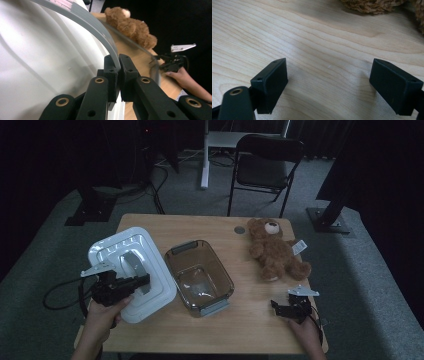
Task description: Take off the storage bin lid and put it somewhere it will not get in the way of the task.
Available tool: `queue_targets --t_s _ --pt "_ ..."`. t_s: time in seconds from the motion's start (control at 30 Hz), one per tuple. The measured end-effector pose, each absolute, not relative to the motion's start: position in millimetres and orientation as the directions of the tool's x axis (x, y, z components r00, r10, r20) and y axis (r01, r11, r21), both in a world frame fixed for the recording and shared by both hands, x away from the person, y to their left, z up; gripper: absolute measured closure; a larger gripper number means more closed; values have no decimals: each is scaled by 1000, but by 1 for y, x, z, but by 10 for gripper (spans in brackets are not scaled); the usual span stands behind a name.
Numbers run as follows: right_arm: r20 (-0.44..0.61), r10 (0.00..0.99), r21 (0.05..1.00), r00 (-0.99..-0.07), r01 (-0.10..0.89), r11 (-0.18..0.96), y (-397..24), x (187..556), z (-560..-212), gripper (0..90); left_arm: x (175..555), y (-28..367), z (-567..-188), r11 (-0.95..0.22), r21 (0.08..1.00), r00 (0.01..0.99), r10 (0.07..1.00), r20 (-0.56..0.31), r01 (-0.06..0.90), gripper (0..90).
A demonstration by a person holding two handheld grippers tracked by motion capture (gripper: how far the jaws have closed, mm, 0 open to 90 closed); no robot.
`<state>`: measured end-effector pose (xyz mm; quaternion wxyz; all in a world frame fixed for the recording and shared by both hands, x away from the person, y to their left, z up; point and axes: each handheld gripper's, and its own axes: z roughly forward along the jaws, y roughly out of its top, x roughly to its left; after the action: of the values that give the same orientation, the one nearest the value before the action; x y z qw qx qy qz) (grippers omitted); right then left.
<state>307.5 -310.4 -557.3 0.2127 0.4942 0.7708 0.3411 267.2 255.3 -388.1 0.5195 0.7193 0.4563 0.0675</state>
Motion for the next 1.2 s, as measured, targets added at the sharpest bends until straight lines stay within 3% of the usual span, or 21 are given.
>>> queue_targets --t_s 0.87,1.2 --pt "9 908 736 -419 618 278 -310 307 -557 141 324 274 -494 8 640 464 682 -565 768 863" --pt "9 908 736 -419 617 278 -310 307 -557 141 343 265 -515 8 627 444 699 -560 779 811"
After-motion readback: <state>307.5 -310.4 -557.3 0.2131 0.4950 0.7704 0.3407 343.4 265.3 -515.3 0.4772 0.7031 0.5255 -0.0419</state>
